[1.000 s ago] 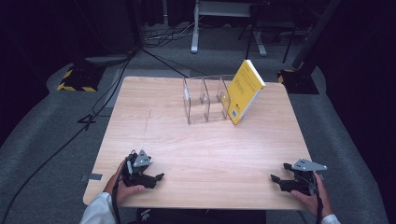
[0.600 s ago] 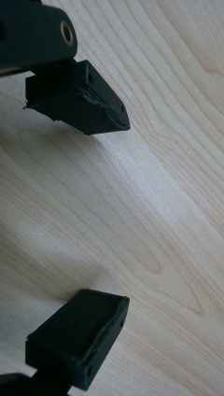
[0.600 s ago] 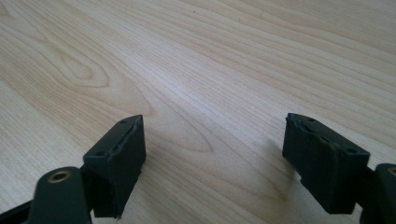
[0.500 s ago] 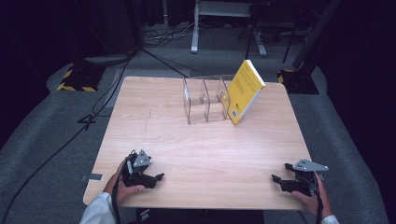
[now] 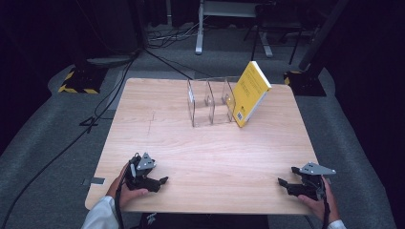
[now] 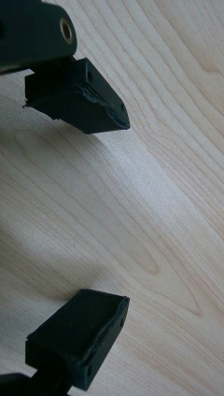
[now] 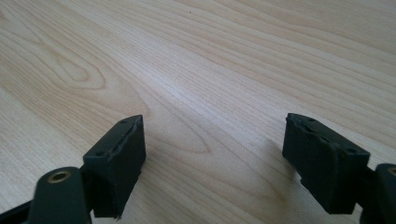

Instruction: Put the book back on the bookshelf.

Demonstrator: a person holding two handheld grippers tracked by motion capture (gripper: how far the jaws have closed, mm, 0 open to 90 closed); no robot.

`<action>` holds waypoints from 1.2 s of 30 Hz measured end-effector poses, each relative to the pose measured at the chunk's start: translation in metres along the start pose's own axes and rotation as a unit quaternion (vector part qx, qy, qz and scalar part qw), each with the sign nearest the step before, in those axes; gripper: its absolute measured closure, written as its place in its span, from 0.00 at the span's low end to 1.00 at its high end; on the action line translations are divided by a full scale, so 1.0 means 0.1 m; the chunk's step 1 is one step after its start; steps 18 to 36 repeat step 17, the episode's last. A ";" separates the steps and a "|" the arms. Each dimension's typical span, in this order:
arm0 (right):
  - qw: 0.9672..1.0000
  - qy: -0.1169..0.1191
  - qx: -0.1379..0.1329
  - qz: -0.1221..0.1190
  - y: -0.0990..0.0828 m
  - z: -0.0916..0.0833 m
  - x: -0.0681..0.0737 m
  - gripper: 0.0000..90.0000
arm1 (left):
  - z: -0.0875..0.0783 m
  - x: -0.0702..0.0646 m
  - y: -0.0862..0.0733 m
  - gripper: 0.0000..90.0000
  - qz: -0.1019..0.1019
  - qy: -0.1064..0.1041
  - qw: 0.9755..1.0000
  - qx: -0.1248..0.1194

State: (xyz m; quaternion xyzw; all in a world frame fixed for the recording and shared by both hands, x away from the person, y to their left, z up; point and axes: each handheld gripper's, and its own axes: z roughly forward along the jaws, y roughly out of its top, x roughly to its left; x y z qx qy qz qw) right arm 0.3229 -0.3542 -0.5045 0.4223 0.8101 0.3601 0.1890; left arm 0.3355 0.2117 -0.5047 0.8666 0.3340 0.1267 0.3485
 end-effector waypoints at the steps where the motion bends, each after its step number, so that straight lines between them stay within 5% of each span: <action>1: 1.000 0.000 0.000 0.000 0.00 0.00 0.00 0.24 | 0.00 0.00 0.00 0.16 -0.002 -0.001 1.000 0.000; 36: 1.000 -0.004 0.000 0.001 0.00 0.00 0.00 0.23 | 0.01 0.01 0.01 0.16 -0.001 -0.002 1.000 0.000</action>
